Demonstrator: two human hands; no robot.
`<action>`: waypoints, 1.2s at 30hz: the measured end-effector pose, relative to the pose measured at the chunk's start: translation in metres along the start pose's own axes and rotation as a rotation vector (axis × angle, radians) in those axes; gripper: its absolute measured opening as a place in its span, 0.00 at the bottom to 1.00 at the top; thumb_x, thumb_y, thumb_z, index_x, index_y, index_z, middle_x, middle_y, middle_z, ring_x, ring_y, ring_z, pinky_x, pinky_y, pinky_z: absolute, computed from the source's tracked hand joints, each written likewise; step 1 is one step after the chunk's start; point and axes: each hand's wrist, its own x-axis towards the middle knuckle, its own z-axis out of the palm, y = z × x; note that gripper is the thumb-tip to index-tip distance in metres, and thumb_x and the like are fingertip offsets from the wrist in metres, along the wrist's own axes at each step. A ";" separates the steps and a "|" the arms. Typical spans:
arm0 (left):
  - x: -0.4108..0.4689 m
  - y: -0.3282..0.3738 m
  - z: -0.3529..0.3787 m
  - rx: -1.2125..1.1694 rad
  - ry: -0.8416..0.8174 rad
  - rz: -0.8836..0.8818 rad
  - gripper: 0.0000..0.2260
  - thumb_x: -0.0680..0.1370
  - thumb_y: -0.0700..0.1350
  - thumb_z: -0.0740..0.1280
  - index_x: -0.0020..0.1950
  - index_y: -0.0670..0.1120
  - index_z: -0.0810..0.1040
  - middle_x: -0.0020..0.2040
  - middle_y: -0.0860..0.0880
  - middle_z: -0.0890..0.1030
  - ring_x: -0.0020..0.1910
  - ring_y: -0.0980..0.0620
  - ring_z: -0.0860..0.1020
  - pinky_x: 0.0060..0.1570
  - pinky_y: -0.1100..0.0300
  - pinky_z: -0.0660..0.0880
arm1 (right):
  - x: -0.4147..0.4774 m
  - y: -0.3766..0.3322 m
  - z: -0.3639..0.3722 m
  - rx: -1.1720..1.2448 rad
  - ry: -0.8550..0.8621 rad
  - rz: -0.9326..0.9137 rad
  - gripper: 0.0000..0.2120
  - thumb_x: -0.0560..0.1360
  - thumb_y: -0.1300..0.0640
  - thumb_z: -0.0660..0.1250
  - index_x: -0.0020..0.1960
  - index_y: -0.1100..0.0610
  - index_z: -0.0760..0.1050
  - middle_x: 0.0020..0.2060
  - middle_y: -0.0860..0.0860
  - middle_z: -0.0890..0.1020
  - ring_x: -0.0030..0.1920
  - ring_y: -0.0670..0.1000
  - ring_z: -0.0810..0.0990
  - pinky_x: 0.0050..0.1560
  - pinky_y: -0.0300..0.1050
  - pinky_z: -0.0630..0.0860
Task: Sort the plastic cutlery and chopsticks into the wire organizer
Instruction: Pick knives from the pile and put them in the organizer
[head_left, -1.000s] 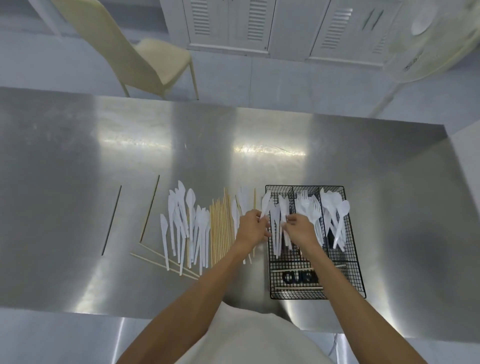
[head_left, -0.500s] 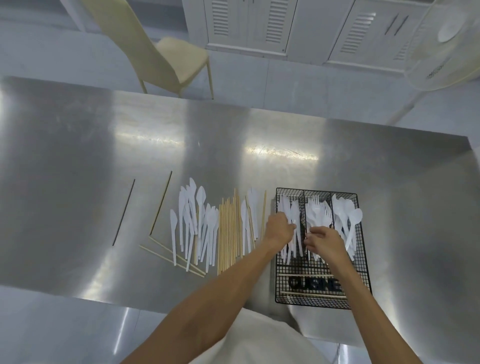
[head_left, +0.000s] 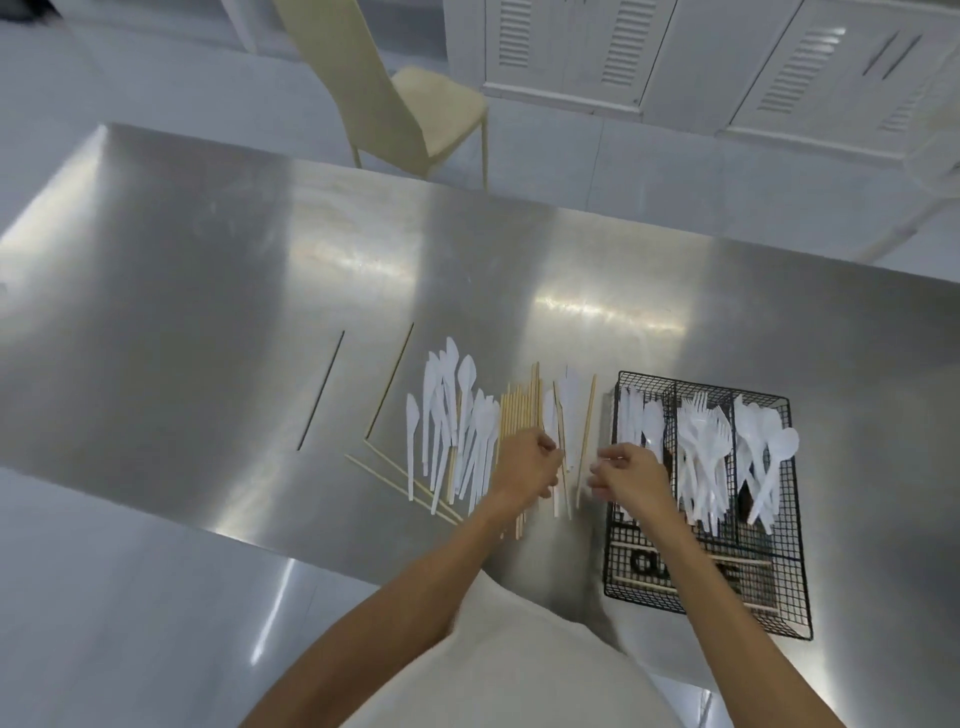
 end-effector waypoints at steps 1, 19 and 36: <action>-0.002 -0.009 -0.010 0.012 0.030 -0.009 0.05 0.80 0.43 0.67 0.53 0.43 0.79 0.42 0.47 0.82 0.35 0.51 0.84 0.31 0.57 0.83 | 0.000 -0.003 0.011 -0.027 -0.014 -0.005 0.10 0.78 0.64 0.69 0.60 0.62 0.78 0.45 0.57 0.85 0.43 0.54 0.87 0.47 0.49 0.86; 0.002 -0.090 -0.155 0.232 0.342 -0.167 0.07 0.77 0.48 0.69 0.48 0.45 0.76 0.43 0.48 0.80 0.42 0.48 0.80 0.46 0.50 0.80 | -0.010 -0.030 0.166 -0.525 0.036 -0.134 0.10 0.78 0.50 0.72 0.46 0.57 0.78 0.37 0.50 0.80 0.36 0.49 0.79 0.33 0.40 0.70; 0.034 -0.093 -0.161 0.318 0.088 -0.190 0.12 0.80 0.48 0.68 0.52 0.39 0.83 0.50 0.42 0.84 0.51 0.44 0.83 0.53 0.53 0.77 | -0.001 -0.037 0.199 -0.470 0.166 0.110 0.09 0.80 0.55 0.68 0.49 0.62 0.80 0.42 0.56 0.84 0.41 0.56 0.84 0.36 0.41 0.72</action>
